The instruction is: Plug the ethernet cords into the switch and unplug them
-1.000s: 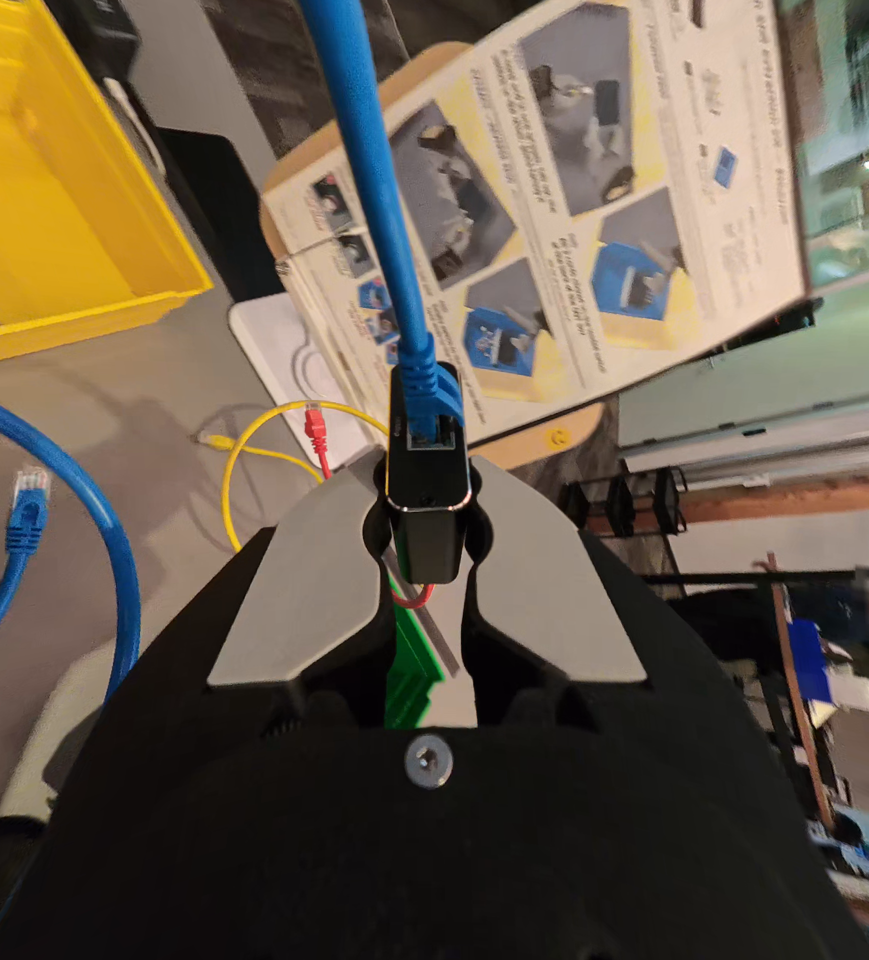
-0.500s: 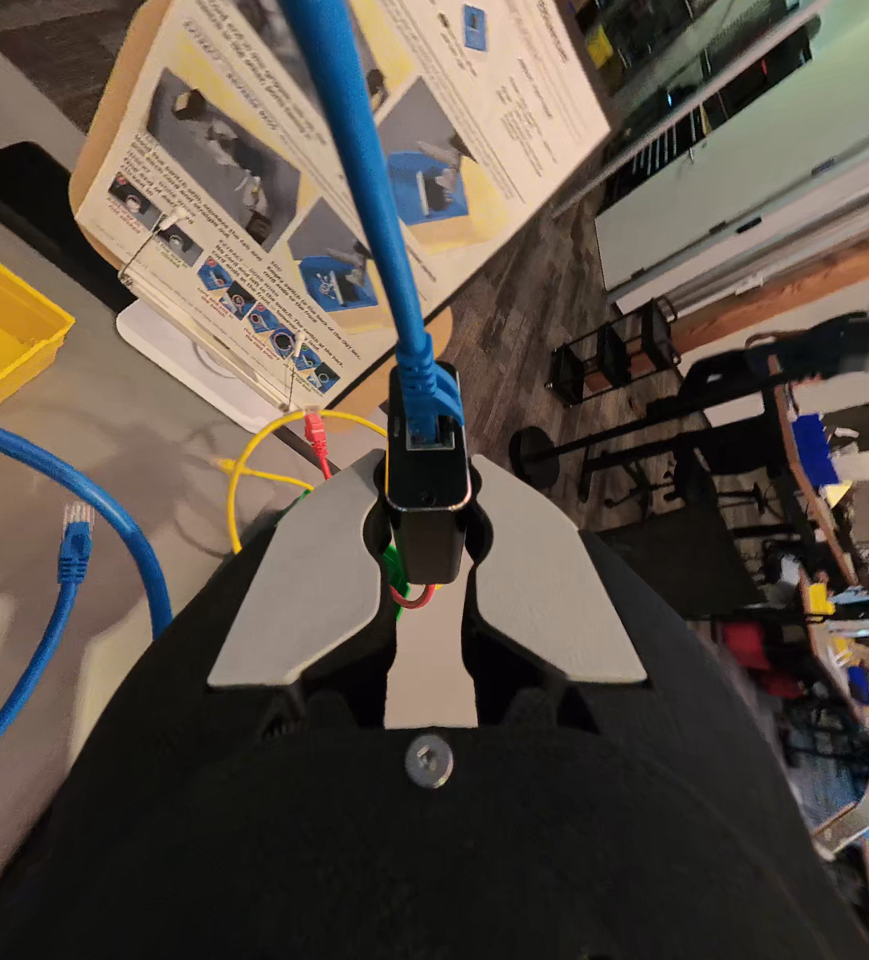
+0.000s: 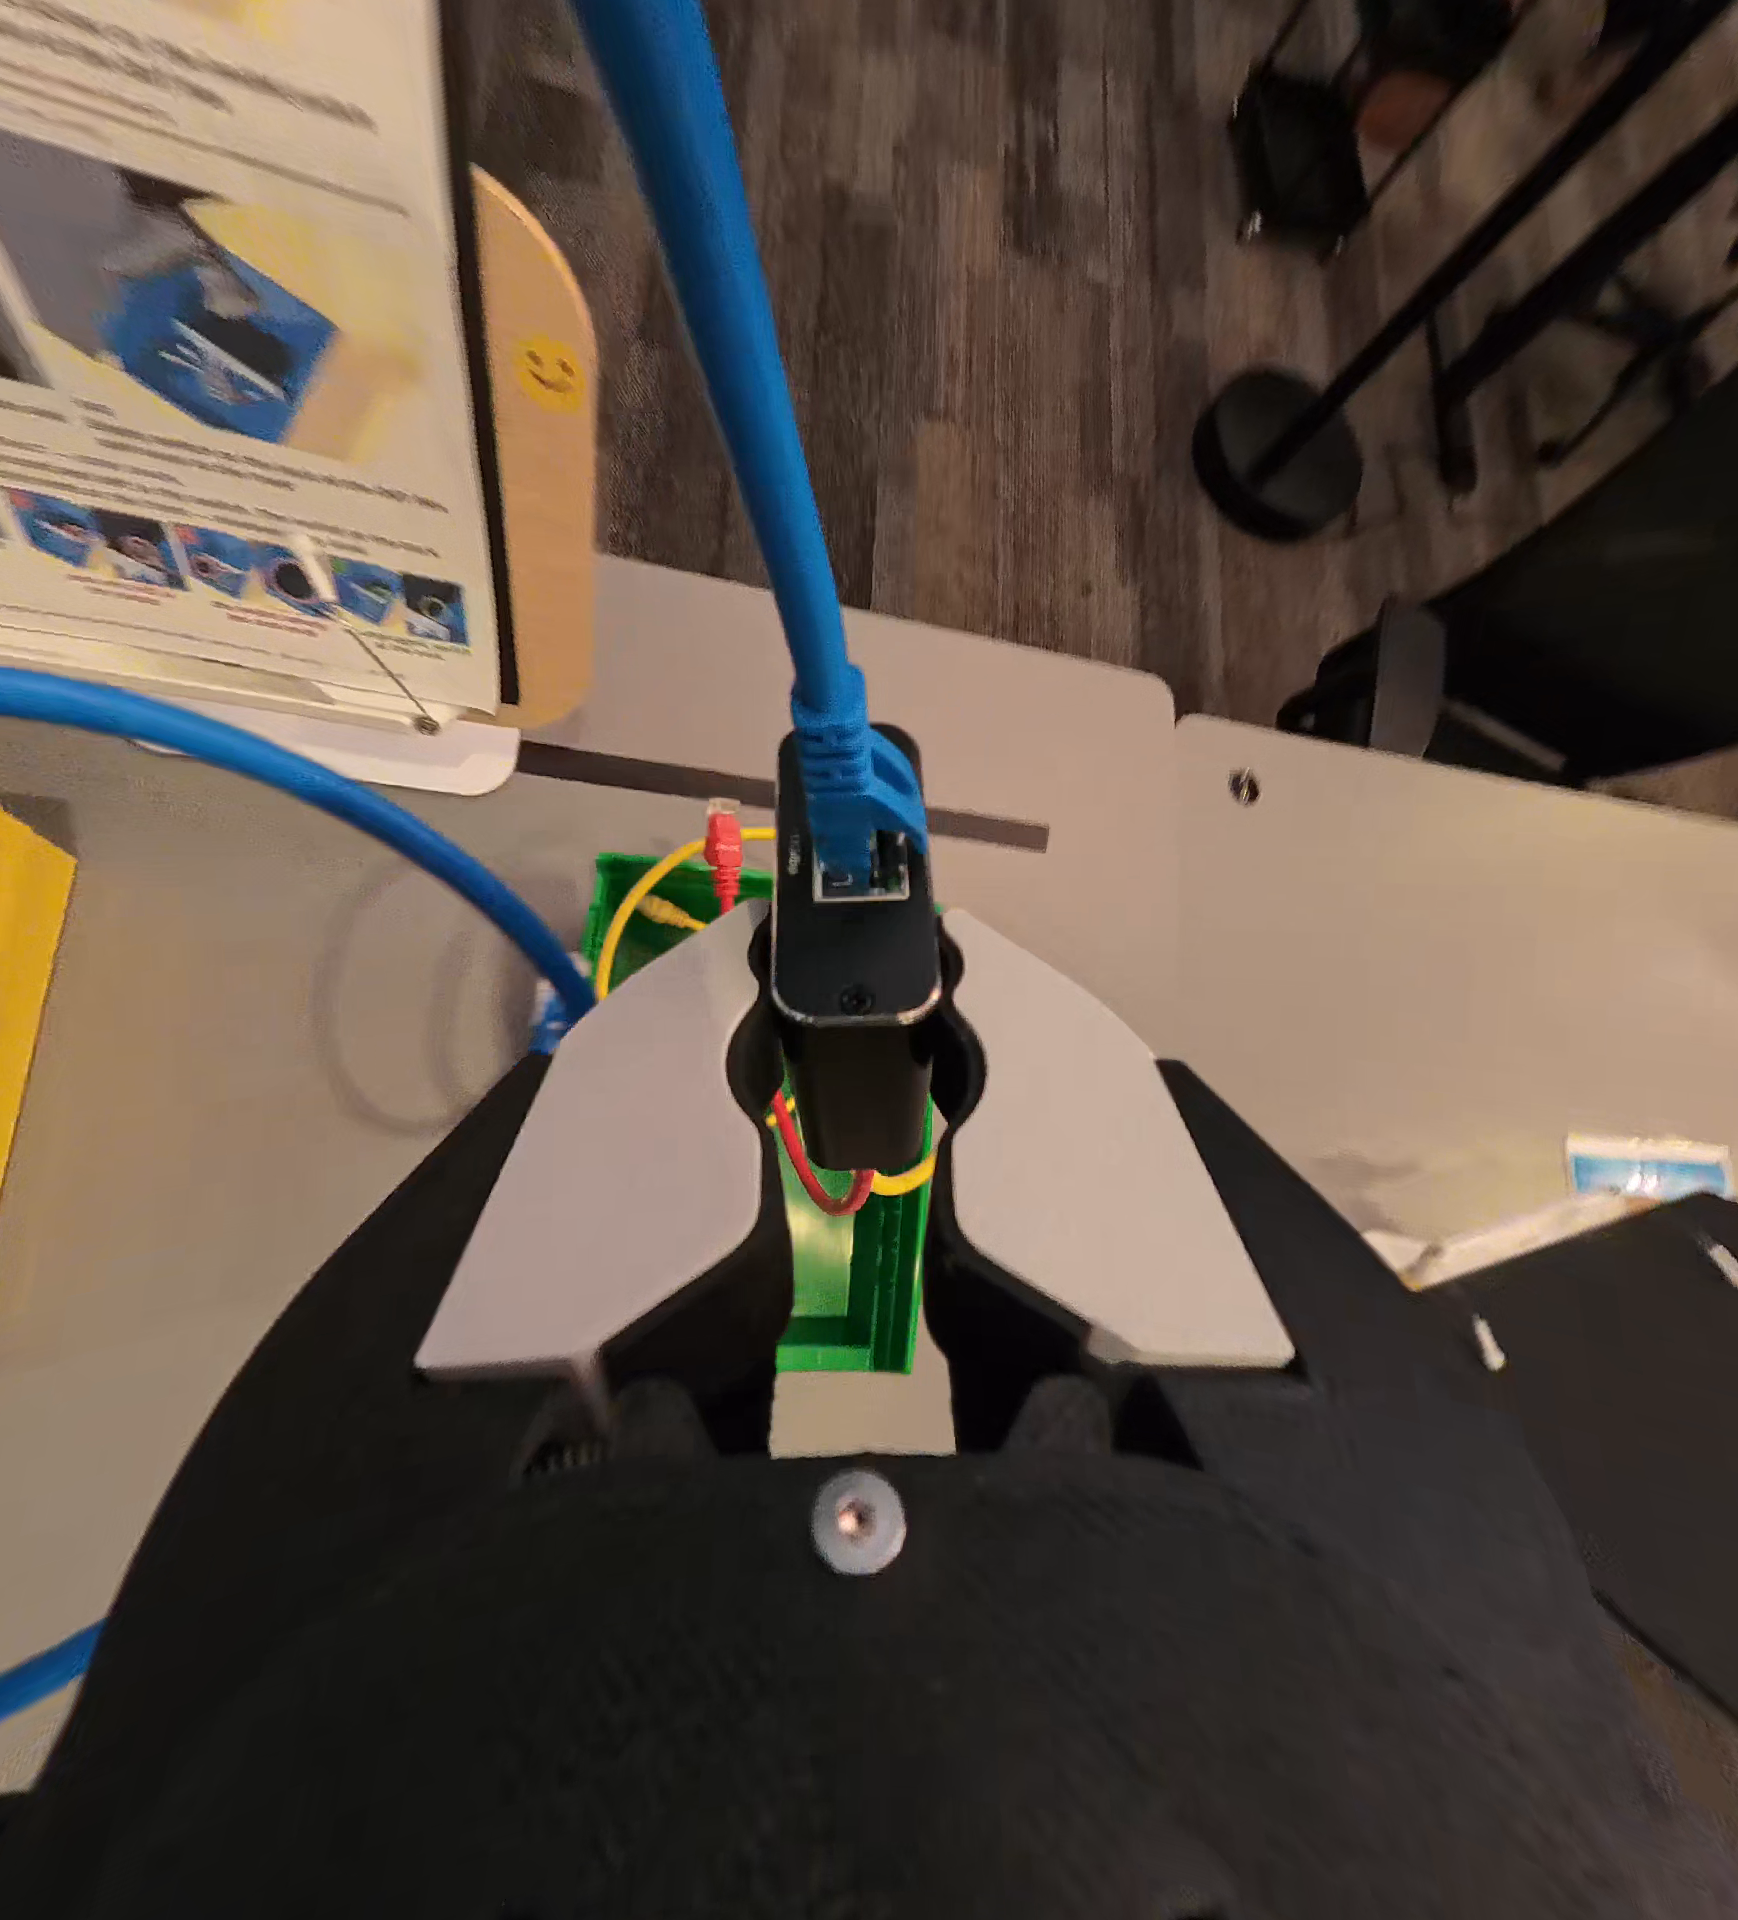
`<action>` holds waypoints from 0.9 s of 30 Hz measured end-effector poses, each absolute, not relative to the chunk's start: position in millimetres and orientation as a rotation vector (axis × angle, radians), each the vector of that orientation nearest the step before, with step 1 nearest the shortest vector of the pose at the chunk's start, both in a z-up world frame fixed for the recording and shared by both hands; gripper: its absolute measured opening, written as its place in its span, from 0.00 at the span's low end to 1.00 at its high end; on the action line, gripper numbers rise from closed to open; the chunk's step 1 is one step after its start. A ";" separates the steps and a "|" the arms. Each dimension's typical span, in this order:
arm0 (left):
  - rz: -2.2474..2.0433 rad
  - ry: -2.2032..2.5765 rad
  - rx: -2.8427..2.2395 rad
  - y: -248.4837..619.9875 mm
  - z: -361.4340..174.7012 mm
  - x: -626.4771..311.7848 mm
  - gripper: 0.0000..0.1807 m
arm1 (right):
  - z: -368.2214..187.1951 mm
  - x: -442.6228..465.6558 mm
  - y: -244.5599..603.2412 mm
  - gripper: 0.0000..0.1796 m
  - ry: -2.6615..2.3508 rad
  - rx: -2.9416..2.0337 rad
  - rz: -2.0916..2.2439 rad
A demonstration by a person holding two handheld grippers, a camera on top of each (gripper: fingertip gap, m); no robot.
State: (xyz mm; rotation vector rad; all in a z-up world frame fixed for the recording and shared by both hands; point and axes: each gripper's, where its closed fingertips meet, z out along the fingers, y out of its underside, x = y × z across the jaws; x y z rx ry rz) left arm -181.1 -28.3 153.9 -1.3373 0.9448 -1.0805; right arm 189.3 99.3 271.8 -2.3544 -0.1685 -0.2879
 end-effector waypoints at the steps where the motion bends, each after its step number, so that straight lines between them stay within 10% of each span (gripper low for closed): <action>1: -1.078 0.948 -1.343 -27.8 152.8 -180.0 0.37 | 260.1 198.6 101.1 0.14 -0.137 -2.383 -0.282; 27: -0.978 1.085 -1.496 -14.1 111.7 -126.5 0.33 | -9.2 213.9 153.5 0.15 -0.745 -2.795 -0.218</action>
